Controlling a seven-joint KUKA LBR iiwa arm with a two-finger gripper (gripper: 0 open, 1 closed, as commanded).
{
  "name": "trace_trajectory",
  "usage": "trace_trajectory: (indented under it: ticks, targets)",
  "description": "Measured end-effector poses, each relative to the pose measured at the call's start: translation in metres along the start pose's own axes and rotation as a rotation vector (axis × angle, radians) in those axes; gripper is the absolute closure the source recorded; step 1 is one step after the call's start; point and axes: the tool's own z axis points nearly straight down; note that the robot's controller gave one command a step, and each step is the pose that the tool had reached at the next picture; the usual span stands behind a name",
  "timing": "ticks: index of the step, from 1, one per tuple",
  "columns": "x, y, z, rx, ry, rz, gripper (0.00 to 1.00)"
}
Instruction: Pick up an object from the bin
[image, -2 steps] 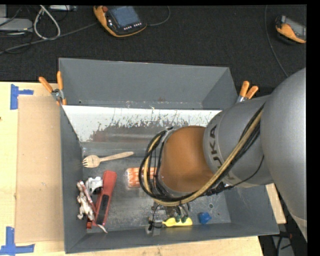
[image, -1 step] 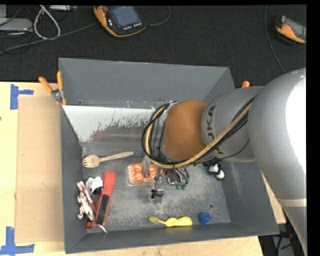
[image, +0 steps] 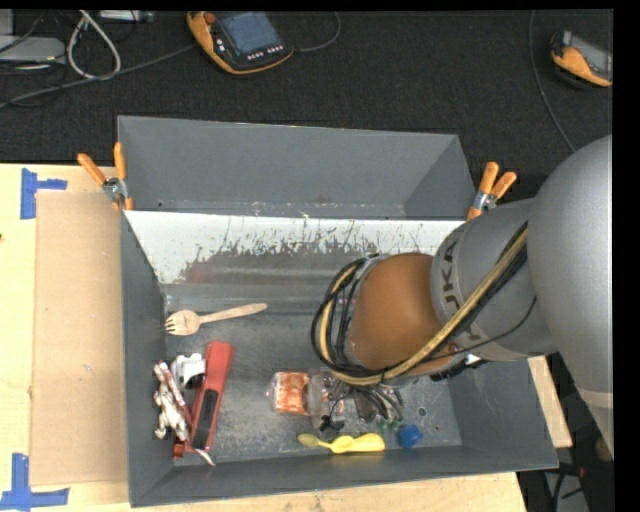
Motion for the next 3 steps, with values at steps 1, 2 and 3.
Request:
trace_trajectory:
  ticks: [1, 2, 3]
  targets:
    - [0.000, 0.000, -0.001, 0.000, 0.000, 0.000, 1.00]
    - [0.000, 0.000, -0.012, 0.000, 0.001, 0.000, 1.00]
    - [0.001, 0.000, -0.034, 0.000, 0.003, -0.001, 1.00]
